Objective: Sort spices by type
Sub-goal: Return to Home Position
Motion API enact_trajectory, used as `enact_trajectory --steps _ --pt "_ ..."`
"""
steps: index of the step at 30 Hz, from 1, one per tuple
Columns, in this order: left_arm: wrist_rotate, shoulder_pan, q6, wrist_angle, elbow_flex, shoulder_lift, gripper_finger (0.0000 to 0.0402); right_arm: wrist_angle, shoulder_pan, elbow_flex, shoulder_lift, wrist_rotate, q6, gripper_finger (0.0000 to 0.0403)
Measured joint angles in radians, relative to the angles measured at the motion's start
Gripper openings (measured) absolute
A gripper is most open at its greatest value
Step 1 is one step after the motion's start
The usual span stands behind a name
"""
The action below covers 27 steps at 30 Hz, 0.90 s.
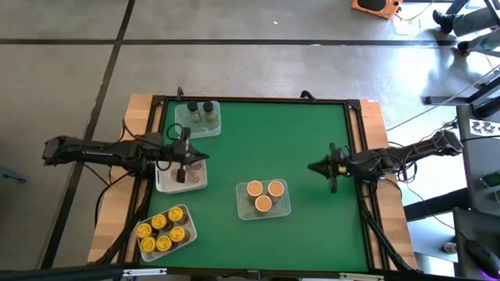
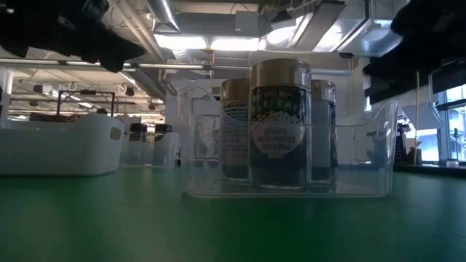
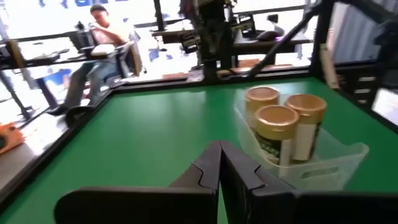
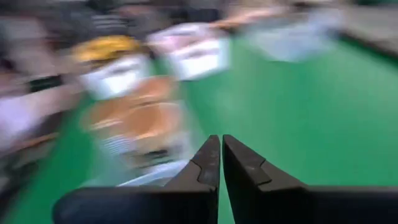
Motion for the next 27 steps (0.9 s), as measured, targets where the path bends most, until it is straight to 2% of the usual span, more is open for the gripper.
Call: enact_trajectory --steps 3,5,7,11,17,27 --pt "0.035 0.018 -0.006 0.054 -0.056 -0.002 0.0004 0.176 -0.074 -0.069 -0.047 -0.261 -0.094 0.0021" --pt "0.034 0.039 -0.029 0.089 -0.095 -0.009 0.0004 0.229 -0.131 -0.104 -0.075 -0.362 -0.122 0.0021" --pt "0.034 0.058 -0.052 0.114 -0.117 -0.027 0.0002 0.196 -0.181 -0.112 -0.104 -0.412 -0.139 0.0021" --pt "0.034 0.078 -0.078 0.058 -0.120 -0.091 0.0004 0.130 -0.230 -0.112 -0.164 -0.410 -0.162 0.0021" --pt "0.035 0.081 -0.065 -0.019 -0.121 -0.178 0.0002 0.047 -0.234 -0.114 -0.245 -0.349 -0.171 0.0021" --pt "0.040 0.081 -0.032 -0.082 -0.152 -0.293 0.0004 0.105 -0.234 -0.237 -0.362 -0.306 -0.170 0.0021"
